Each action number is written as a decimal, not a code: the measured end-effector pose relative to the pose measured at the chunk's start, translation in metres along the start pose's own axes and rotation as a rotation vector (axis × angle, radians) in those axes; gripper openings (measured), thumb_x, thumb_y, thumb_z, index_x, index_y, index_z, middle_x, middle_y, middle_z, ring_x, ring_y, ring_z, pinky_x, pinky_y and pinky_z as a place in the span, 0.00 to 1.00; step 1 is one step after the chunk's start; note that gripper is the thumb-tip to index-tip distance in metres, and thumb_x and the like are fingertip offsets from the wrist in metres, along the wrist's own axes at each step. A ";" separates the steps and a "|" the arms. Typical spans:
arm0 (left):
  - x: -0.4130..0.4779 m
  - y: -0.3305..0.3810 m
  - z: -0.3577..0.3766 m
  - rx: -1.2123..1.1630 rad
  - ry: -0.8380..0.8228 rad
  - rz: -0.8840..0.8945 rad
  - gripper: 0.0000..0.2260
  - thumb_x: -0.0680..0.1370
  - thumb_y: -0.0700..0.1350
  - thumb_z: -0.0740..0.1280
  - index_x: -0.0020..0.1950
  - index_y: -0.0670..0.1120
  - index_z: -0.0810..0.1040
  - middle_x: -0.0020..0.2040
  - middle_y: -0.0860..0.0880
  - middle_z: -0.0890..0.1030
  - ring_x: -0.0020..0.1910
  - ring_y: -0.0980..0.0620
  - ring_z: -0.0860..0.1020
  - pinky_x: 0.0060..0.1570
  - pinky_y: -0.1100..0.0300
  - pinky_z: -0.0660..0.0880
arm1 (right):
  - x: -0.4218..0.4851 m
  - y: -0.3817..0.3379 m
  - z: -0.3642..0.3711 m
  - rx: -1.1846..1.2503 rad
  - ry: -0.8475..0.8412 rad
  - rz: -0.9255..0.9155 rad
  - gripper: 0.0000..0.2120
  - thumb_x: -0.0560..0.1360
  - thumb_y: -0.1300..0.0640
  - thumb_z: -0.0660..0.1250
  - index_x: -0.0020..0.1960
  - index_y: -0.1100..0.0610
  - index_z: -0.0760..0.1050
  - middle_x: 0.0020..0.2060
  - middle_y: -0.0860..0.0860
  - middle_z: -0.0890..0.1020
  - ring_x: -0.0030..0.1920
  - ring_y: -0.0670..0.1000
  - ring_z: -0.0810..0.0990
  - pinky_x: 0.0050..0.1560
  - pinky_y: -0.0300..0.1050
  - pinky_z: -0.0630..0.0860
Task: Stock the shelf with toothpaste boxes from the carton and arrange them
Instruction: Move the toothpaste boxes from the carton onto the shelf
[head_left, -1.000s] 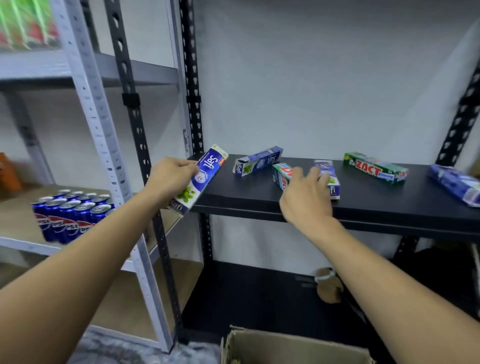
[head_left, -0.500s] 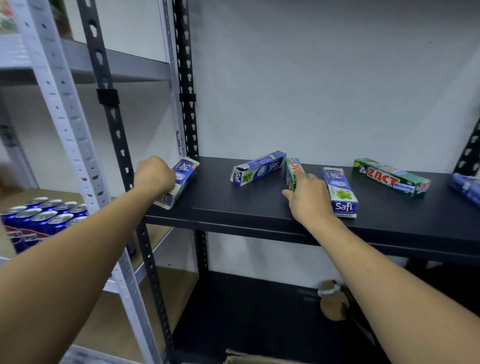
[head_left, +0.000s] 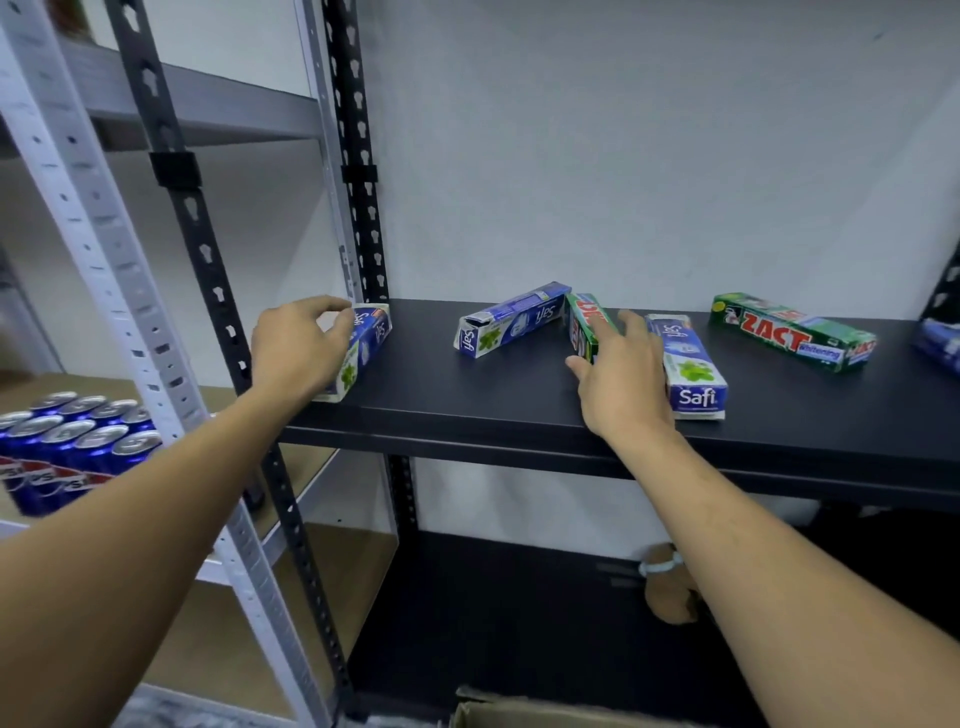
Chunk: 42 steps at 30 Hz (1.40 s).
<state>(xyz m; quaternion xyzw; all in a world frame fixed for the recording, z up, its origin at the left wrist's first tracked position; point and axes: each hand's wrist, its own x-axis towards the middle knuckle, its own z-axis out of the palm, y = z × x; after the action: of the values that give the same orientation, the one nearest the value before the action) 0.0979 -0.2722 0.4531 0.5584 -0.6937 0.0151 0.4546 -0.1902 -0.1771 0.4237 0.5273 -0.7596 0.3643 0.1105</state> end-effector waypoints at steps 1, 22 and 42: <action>-0.003 0.003 -0.001 0.024 0.003 0.042 0.13 0.80 0.53 0.64 0.58 0.50 0.84 0.52 0.44 0.86 0.51 0.44 0.81 0.50 0.54 0.74 | -0.001 0.002 0.001 0.033 0.048 -0.048 0.25 0.79 0.54 0.67 0.74 0.55 0.67 0.73 0.55 0.63 0.72 0.57 0.61 0.67 0.54 0.67; -0.223 0.079 0.044 -0.026 -0.312 0.464 0.14 0.77 0.52 0.65 0.58 0.48 0.82 0.56 0.50 0.83 0.56 0.46 0.79 0.54 0.47 0.76 | -0.168 0.081 0.009 0.043 0.116 -0.566 0.11 0.76 0.59 0.67 0.58 0.55 0.80 0.60 0.52 0.78 0.61 0.56 0.73 0.56 0.51 0.71; -0.495 -0.062 0.225 0.190 -1.247 -0.211 0.20 0.77 0.52 0.67 0.68 0.48 0.74 0.65 0.44 0.77 0.60 0.42 0.78 0.58 0.49 0.76 | -0.385 0.298 0.154 -0.235 -1.028 -0.026 0.20 0.77 0.50 0.66 0.69 0.49 0.72 0.64 0.50 0.76 0.63 0.53 0.72 0.62 0.52 0.73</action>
<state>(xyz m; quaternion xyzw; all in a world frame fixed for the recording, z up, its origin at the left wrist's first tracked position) -0.0096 -0.0383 -0.0300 0.5656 -0.7648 -0.2961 -0.0868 -0.2578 0.0501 -0.0280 0.6315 -0.7448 -0.0305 -0.2135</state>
